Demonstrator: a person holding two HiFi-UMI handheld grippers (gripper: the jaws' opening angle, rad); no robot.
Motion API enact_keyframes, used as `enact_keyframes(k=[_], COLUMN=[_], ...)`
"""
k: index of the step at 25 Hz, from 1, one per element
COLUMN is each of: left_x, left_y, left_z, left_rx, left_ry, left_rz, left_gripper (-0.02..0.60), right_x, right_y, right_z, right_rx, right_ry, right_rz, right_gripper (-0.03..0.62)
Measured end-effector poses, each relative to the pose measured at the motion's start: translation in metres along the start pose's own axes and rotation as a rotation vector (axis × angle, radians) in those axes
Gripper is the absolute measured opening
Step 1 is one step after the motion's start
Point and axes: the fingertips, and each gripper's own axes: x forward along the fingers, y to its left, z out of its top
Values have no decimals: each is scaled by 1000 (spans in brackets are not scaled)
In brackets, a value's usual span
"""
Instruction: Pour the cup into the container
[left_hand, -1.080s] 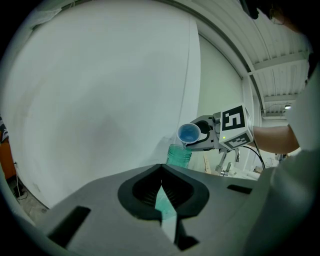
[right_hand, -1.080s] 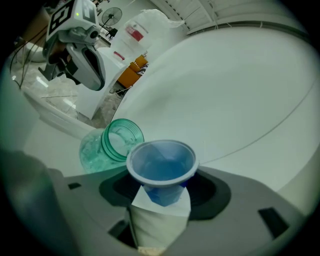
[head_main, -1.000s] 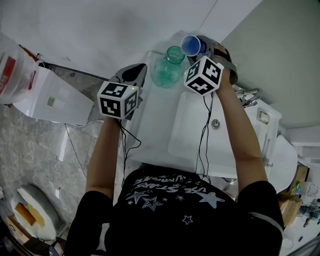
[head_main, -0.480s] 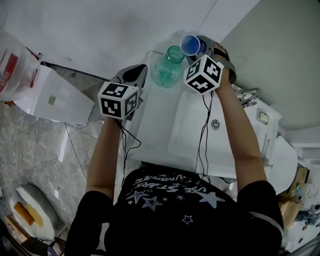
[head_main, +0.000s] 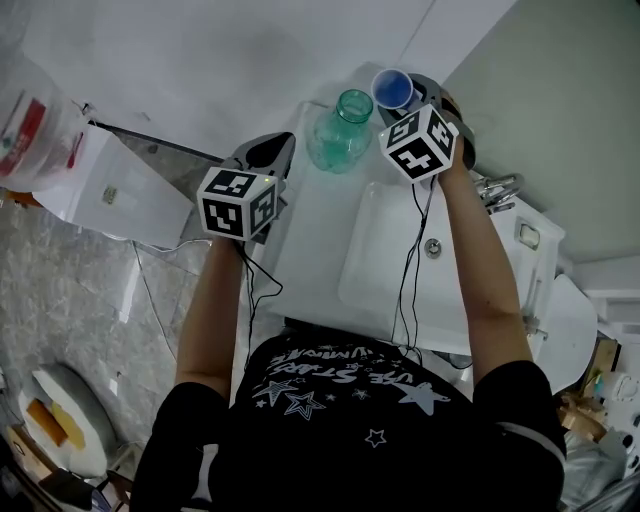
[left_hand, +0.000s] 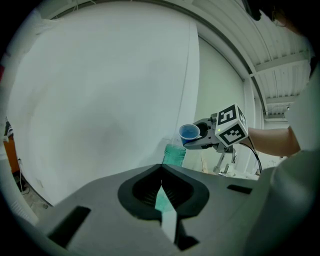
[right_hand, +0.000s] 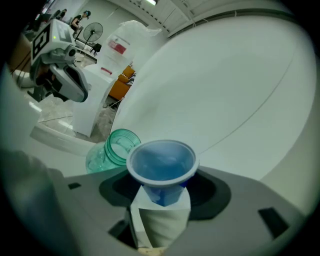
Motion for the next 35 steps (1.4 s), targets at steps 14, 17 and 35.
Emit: enact_keyframes(k=[14, 17, 35], left_x=[-37, -47, -112], left_y=[-18, -26, -65], left_z=[-28, -34, -76], left_rx=[-86, -89, -127], left_ry=[1, 3, 5], left_rz=[44, 51, 140], left_gripper=[9, 9, 9], right_x=[-71, -84, -132], right_y=[21, 33, 143], right_z=[-17, -17, -35], right_rx=[333, 382, 559], right_ry=[-148, -177, -333], right_rz=[39, 66, 284], right_gripper=[278, 278, 279])
